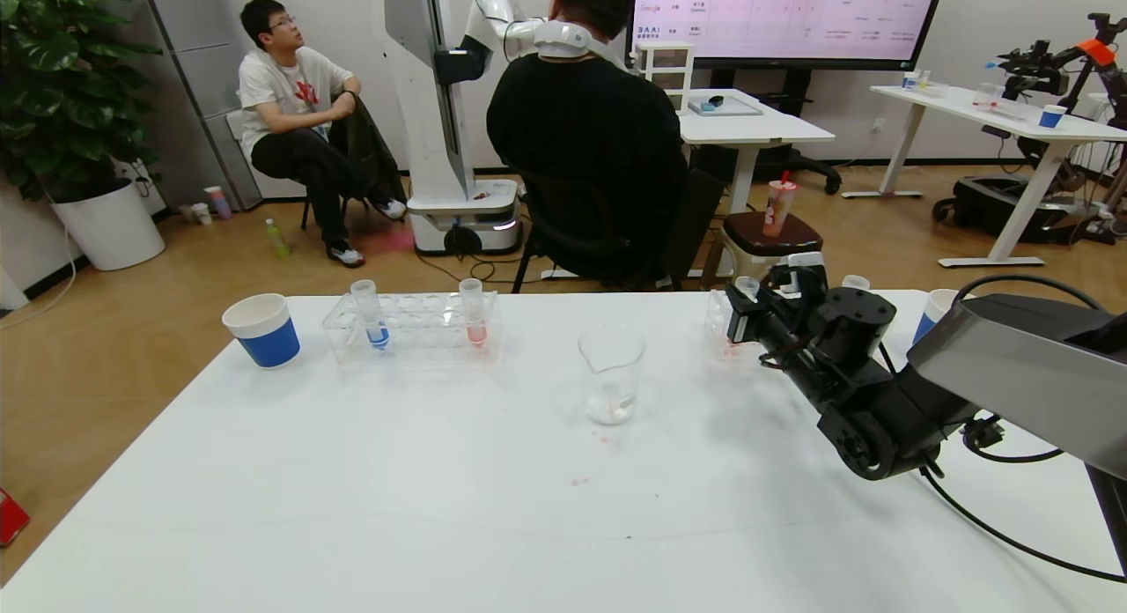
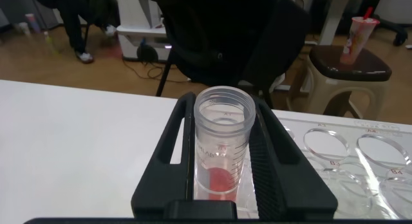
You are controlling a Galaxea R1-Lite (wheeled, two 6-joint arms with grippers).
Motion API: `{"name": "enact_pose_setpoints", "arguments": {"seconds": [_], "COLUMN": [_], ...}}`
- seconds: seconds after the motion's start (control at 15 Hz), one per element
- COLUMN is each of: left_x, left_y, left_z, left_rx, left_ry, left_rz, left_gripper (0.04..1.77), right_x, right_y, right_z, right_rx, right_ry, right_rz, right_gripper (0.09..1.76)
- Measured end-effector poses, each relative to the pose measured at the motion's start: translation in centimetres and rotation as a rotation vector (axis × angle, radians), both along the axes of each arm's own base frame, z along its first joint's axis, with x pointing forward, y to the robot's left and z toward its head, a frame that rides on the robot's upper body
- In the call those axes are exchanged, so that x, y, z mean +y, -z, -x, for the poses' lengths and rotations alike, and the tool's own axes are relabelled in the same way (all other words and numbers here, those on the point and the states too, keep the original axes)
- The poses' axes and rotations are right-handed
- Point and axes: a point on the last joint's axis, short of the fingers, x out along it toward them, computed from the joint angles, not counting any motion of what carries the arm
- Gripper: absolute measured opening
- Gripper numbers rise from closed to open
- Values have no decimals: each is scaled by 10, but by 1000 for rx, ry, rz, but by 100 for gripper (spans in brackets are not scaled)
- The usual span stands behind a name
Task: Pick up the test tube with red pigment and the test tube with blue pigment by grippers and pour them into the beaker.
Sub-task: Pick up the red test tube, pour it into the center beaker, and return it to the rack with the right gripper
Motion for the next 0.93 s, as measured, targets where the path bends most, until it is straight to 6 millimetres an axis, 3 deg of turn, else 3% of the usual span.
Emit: {"name": "enact_pose_setpoints", "arguments": {"seconds": [0.47, 0.93], "left_x": [0, 0], "left_y": [0, 0], "left_z": [0, 0], "left_rx": [0, 0], "left_ry": [0, 0], "left_rz": [0, 0], "left_gripper": [175, 175], "right_x": [0, -1], "right_y": [-11, -76], "right_z": [-2, 3], "right_rx": [-22, -46], "right_ry": [5, 4], "right_rz": [32, 39], "right_gripper": [51, 51]}}
